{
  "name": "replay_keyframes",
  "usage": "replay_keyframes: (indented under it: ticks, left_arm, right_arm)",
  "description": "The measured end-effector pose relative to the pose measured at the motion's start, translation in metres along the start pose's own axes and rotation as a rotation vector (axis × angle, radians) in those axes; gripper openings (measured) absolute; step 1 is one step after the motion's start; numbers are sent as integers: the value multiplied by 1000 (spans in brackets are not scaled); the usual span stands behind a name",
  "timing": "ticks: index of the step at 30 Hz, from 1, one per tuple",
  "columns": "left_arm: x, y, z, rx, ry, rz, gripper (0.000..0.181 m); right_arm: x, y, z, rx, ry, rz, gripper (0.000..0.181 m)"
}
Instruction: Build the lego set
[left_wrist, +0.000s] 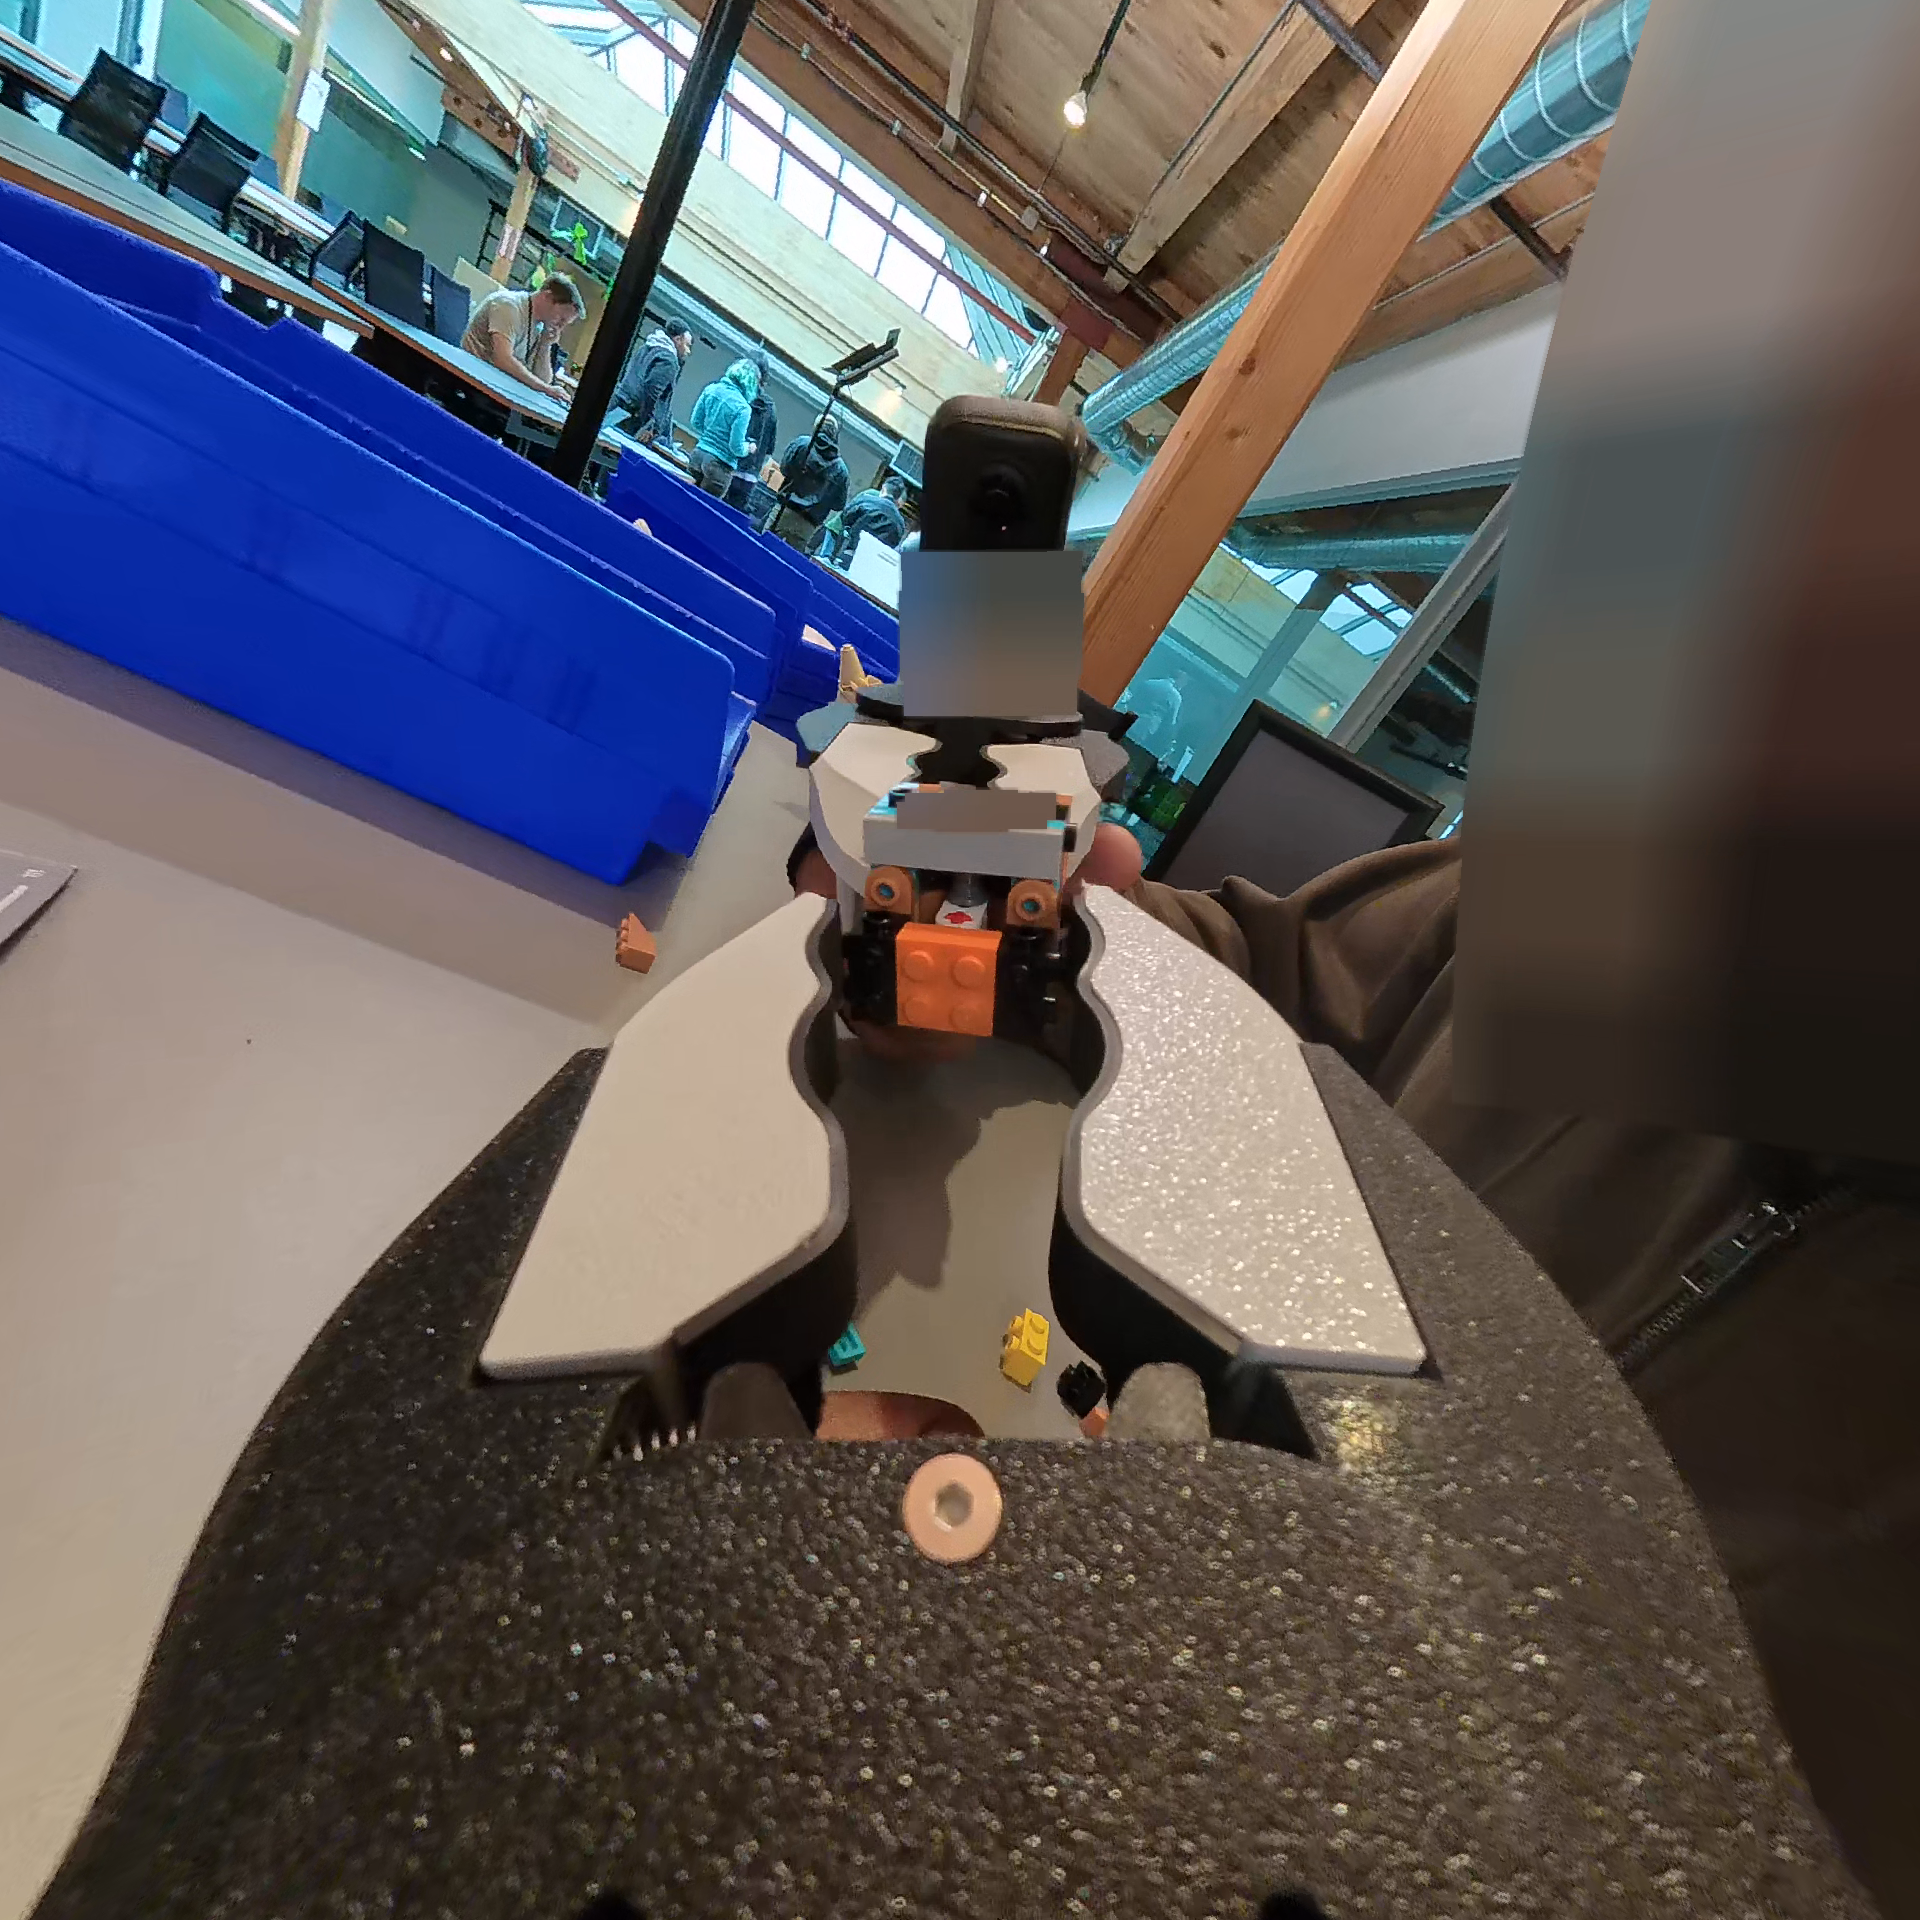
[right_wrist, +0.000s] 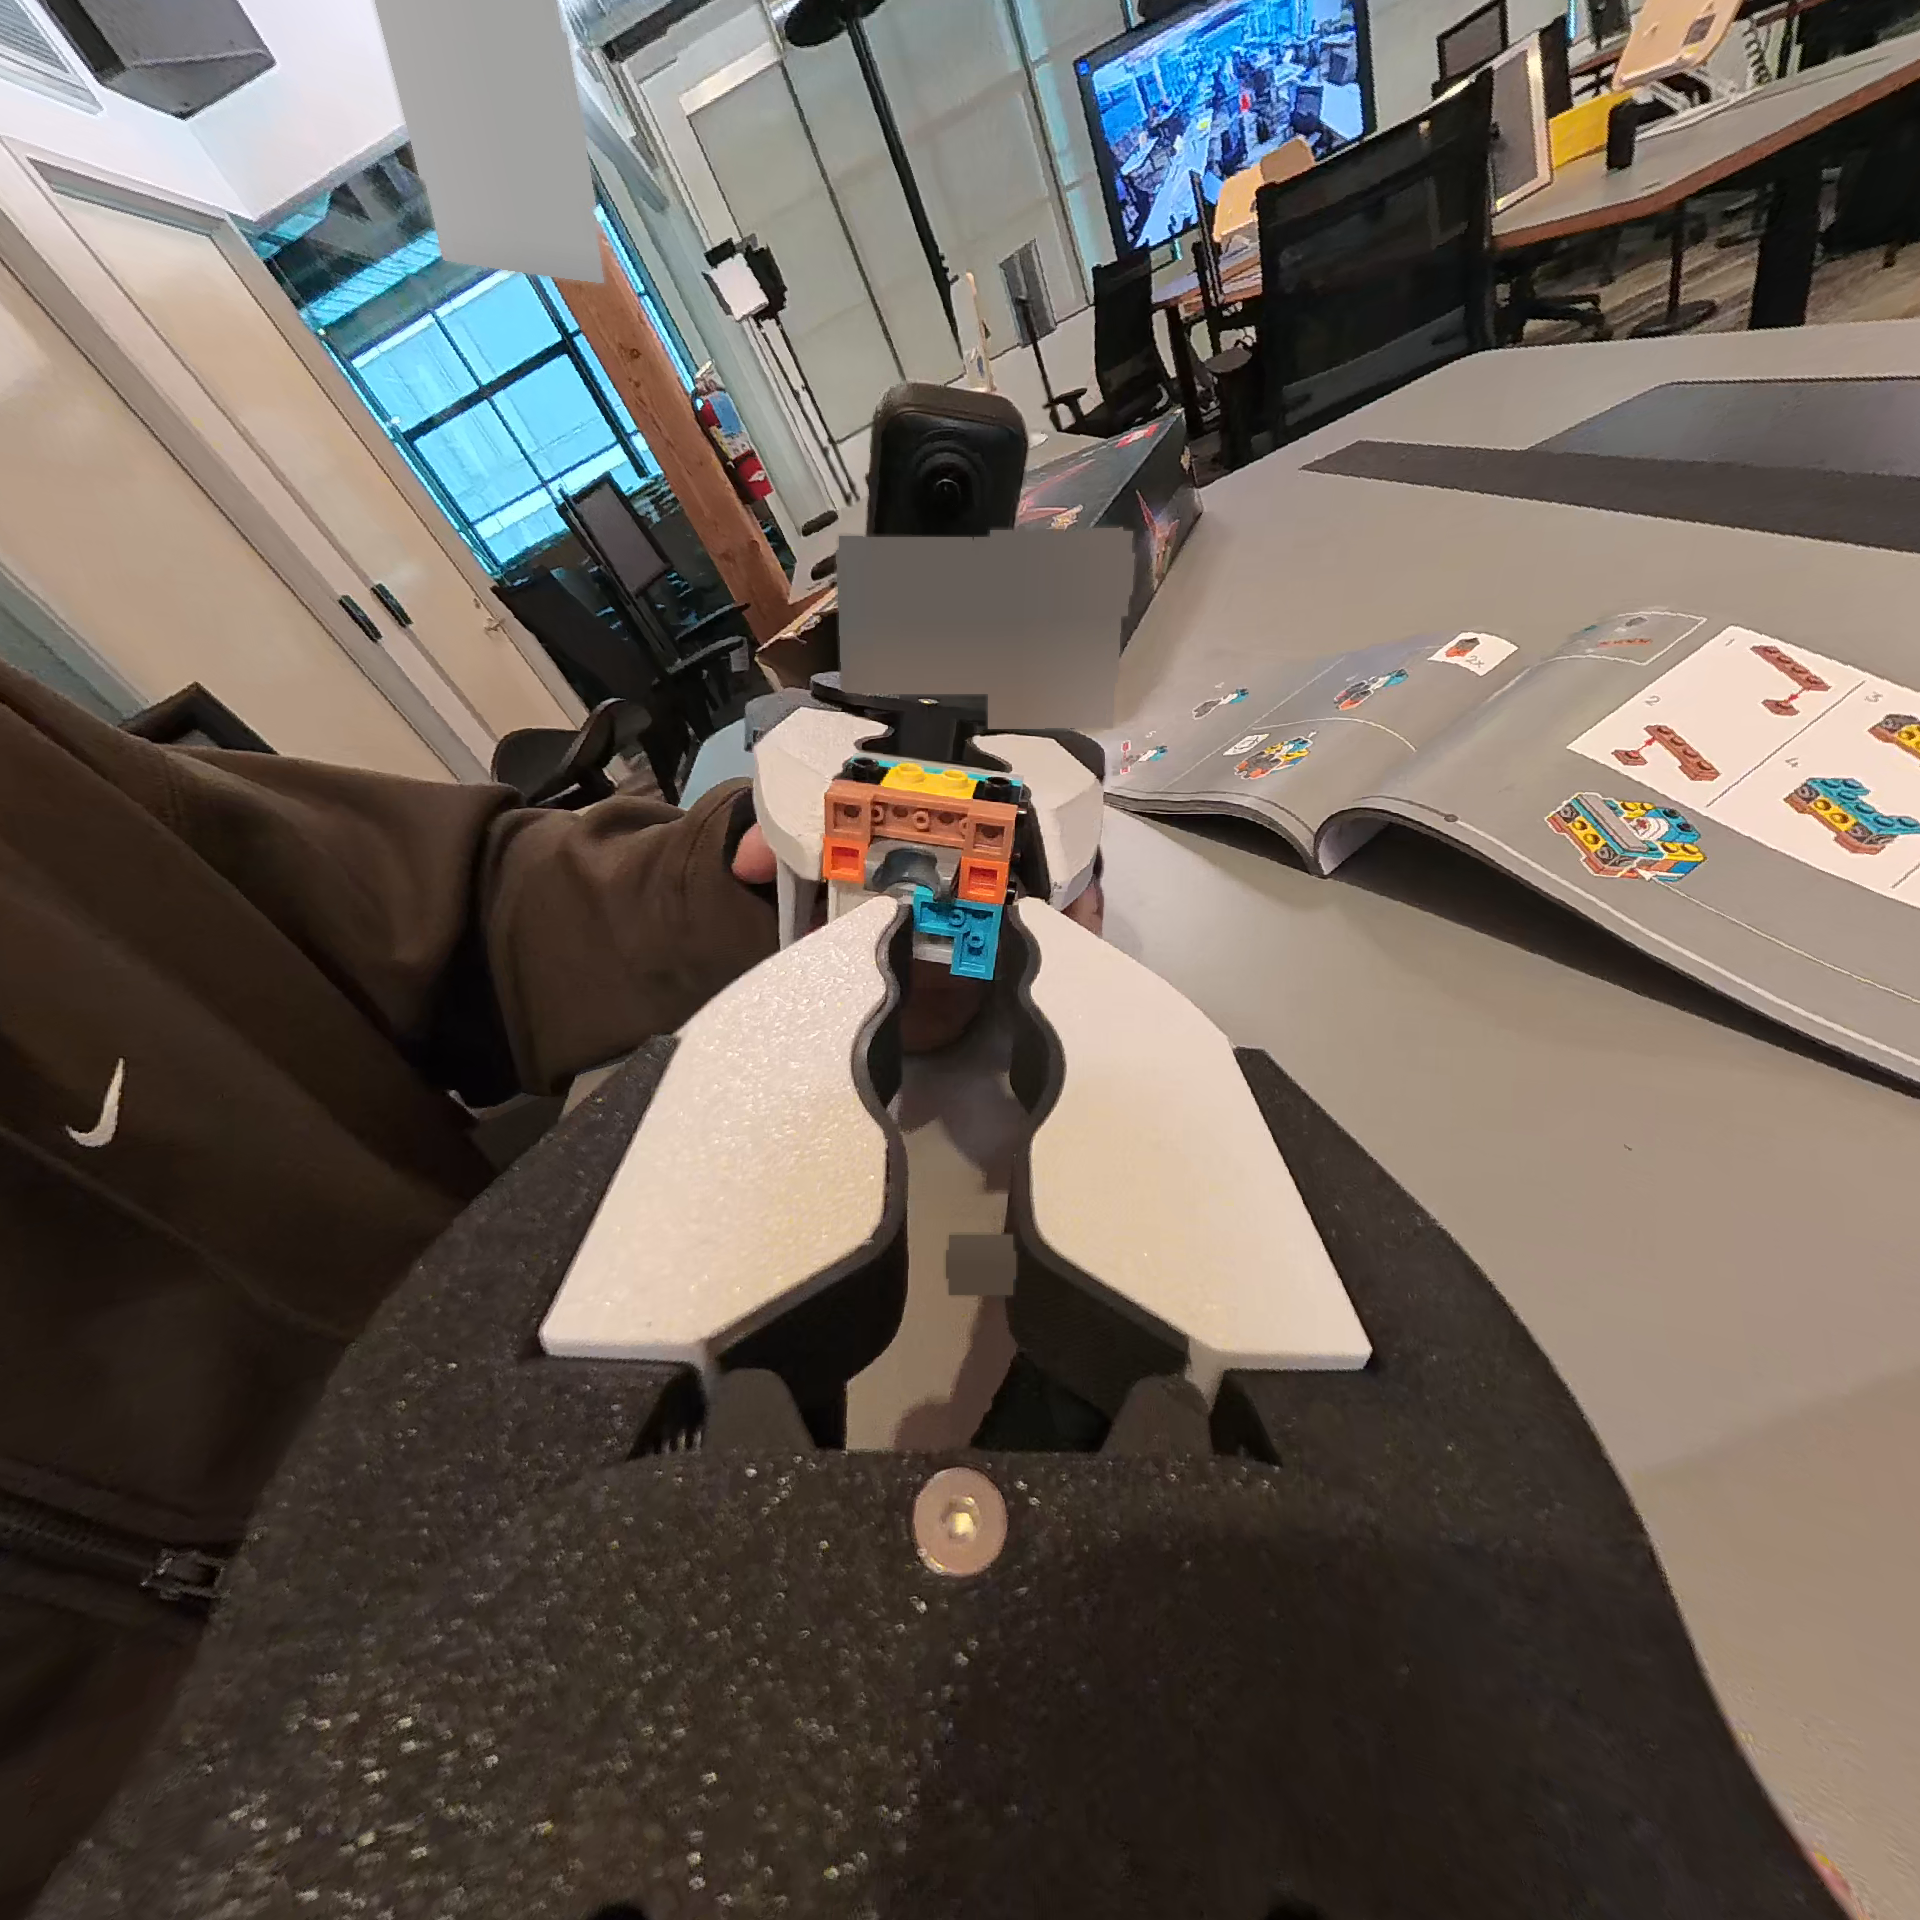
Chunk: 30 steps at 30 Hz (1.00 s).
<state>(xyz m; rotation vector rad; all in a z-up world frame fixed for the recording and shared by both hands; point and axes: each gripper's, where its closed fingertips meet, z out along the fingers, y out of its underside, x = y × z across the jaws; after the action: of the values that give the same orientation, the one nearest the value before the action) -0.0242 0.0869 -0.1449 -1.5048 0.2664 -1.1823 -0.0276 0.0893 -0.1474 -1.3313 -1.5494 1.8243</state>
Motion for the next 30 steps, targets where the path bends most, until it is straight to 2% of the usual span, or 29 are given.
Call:
replay_keyframes:
  ticks: [4,13,21,28,29,30]
  left_arm:
    - [1,7,4,-44,-12,29,47]
    - [2,7,4,-46,-1,28,40]
    - [1,6,2,-51,-22,83,40]
    - [12,3,3,-17,68,22,40]
    - [15,2,3,-9,97,0,40]
    - [17,3,3,-11,111,-15,40]
  right_arm:
    - [0,2,1,-3,-15,21,15]
    - [-1,3,2,-8,-16,-10,15]
    - [0,2,2,-30,75,-129,16]
    - [-6,-2,0,2,-21,-23,14]
    - [-7,-6,-2,26,-30,0,4]
    - [-8,-10,-4,55,-59,34,0]
